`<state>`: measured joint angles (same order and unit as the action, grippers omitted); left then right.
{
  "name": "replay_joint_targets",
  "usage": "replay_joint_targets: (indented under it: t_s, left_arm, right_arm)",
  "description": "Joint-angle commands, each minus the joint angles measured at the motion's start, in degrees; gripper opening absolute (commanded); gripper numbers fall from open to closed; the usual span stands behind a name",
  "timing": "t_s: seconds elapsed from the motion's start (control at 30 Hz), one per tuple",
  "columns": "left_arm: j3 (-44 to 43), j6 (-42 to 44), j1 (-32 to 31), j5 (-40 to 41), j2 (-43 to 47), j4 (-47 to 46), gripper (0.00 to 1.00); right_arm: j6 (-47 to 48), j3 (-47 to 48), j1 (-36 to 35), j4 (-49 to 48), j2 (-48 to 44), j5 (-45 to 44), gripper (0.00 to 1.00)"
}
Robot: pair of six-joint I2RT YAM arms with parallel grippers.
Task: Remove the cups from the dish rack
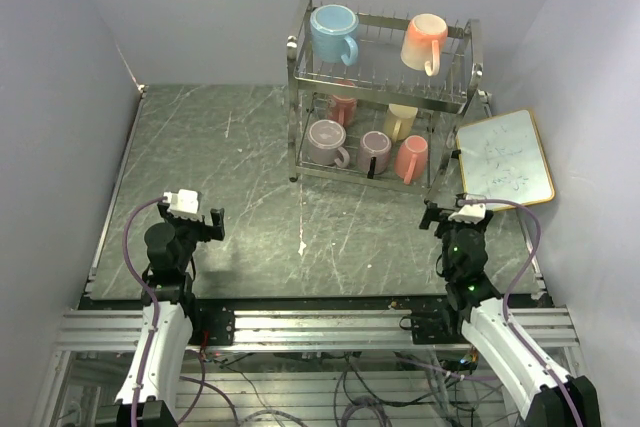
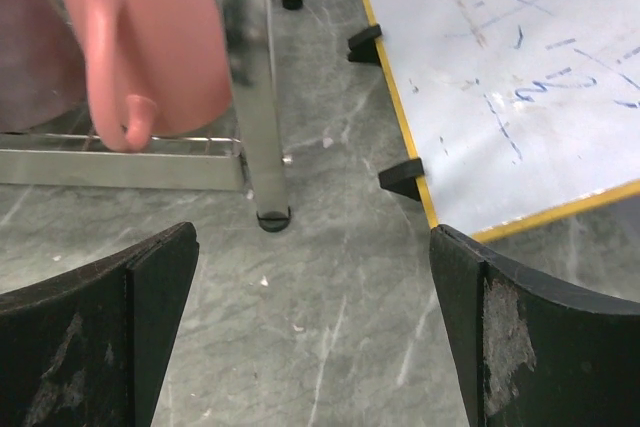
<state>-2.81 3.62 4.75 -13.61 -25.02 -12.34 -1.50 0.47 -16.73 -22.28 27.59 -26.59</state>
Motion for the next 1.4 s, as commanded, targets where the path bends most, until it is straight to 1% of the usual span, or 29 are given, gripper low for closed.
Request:
replay_joint_targets:
  t_s: [0.0, 0.03, 0.07, 0.1, 0.13, 0.17, 0.2, 0.23, 0.3, 0.33, 0.37, 0.4, 0.43, 0.5, 0.6, 0.63, 0.67, 0.73, 0.77, 0.83, 0.87, 0.93, 1.0, 1.17, 1.27, 1.37]
  left_arm:
    - [-4.92, -0.61, 0.34, -0.15, -0.29, 2.93, 0.99]
    - [-7.63, -0.52, 0.32, -0.53, -1.31, 5.35, 0.99]
    - [-10.32, 0.19, 0.34, -1.65, -2.54, 7.54, 0.99]
    - [-13.19, 1.78, 0.31, -3.3, -4.23, 10.27, 0.99]
    - [-15.59, 2.96, 0.34, -4.22, -5.85, 11.82, 0.99]
    - [-18.14, 2.49, 0.27, -3.95, -8.37, 13.0, 0.99]
    - [-20.68, 2.08, 0.31, -3.45, -10.49, 14.61, 0.99]
    - [-23.36, 2.17, 0.28, -3.37, -12.63, 16.6, 0.99]
    - [-28.82, 2.26, 0.31, -3.89, -17.3, 21.12, 0.99]
    - [-31.76, 2.26, 0.28, -4.2, -19.59, 23.66, 0.99]
    - [-34.55, 2.35, 0.27, -4.57, -22.14, 26.12, 0.99]
    - [-37.27, 2.3, 0.27, -4.76, -24.42, 28.12, 0.99]
    - [-40.03, 2.43, 0.31, -4.88, -26.82, 30.23, 0.99]
    - [-44.87, 2.77, 0.3, -4.23, -30.86, 33.81, 1.0]
    - [-49.97, 3.11, 0.29, -1.94, -35.23, 37.35, 0.94]
    - [-50.81, 2.95, 0.33, -0.97, -35.82, 37.72, 0.93]
    - [-51.11, 2.71, 0.42, -0.43, -35.97, 37.69, 0.93]
    - [-50.63, 2.46, 0.79, -0.07, -35.53, 37.18, 0.93]
    - [-50.29, 2.51, 0.78, -0.15, -35.22, 37.09, 0.93]
    - [-49.76, 2.26, 0.81, -0.12, -34.79, 36.97, 0.93]
    - [-49.67, 2.12, 0.79, 0.07, -34.66, 37.18, 0.93]
    - [-49.85, 2.2, 0.91, 0.26, -34.53, 37.97, 0.93]
    - [-50.06, 2.41, 0.93, 0.69, -34.5, 38.85, 0.93]
    - [-50.67, 3.02, 0.92, 1.98, -34.04, 41.07, 0.93]
    - [-50.94, 2.94, 0.87, 1.31, -33.32, 41.38, 0.94]
    - [-51.79, 3.18, 0.88, 0.3, -33.32, 42.56, 0.93]
  right_arm:
    - [-1.81, 0.58, 0.21, 5.5, -1.26, -5.02, 1.0]
    - [-1.63, 3.08, 0.21, 7.86, -0.92, -5.05, 1.0]
    - [-3.56, 6.1, 0.21, 11.17, -0.51, -6.49, 1.0]
    - [-10.61, 9.5, 0.21, 18.12, 0.25, -11.83, 1.0]
    - [-19.55, 12.86, 0.2, 24.45, 1.2, -17.35, 1.0]
    - [-28.74, 16.42, 0.16, 30.2, 2.53, -21.9, 1.0]
    - [-35.31, 19.68, 0.2, 34.74, 3.71, -24.6, 1.0]
    - [-37.25, 22.45, 0.21, 36.8, 4.8, -25.39, 1.0]
    - [-32.46, 26.23, 0.2, 34.48, 6.61, -23.64, 1.0]
    - [-34.92, 27.11, 0.15, 33.93, 7.65, -23.3, 1.0]
    - [-40.95, 27.96, 0.18, 35.12, 8.75, -23.37, 1.0]
    - [-44.92, 28.66, 0.2, 36.18, 9.86, -23.0, 1.0]
    - [-44.62, 29.22, 0.21, 35.38, 11.1, -19.84, 1.0]
    - [-38.51, 29.5, 0.21, 29.97, 12.44, -9.86, 1.0]
    - [-31.03, 27.81, 0.16, 19.03, 13.66, 7.19, 1.0]
    - [-30.33, 27.1, 0.08, 15.65, 14.64, 11.91, 1.0]
    - [-29.96, 26.97, -0.51, 13.69, 16.06, 14.45, 1.0]
    - [-28.27, 28.03, -4.16, 12.31, 19.7, 15.19, 1.0]
    - [-26.57, 29.0, -7.16, 12.12, 21.74, 13.44, 1.0]
    - [-22.24, 31.1, -16.03, 11.54, 25.86, 7.33, 1.0]
    - [-20.55, 32.26, -19.07, 11.14, 28.13, 5.07, 1.0]
    - [-18.35, 34.91, -22.52, 10.52, 33.26, 4.73, 0.99]
    - [-16.17, 37.41, -24.08, 9.82, 38.44, 6.9, 0.97]
    - [-9.94, 45.63, -24.31, 10.7, 50.41, 13.82, 0.95]
    - [-6.03, 49.66, -23.87, 11.79, 55.53, 15.24, 0.95]
    - [-5.25, 51.72, -22.12, 11.25, 59.39, 17.18, 0.93]
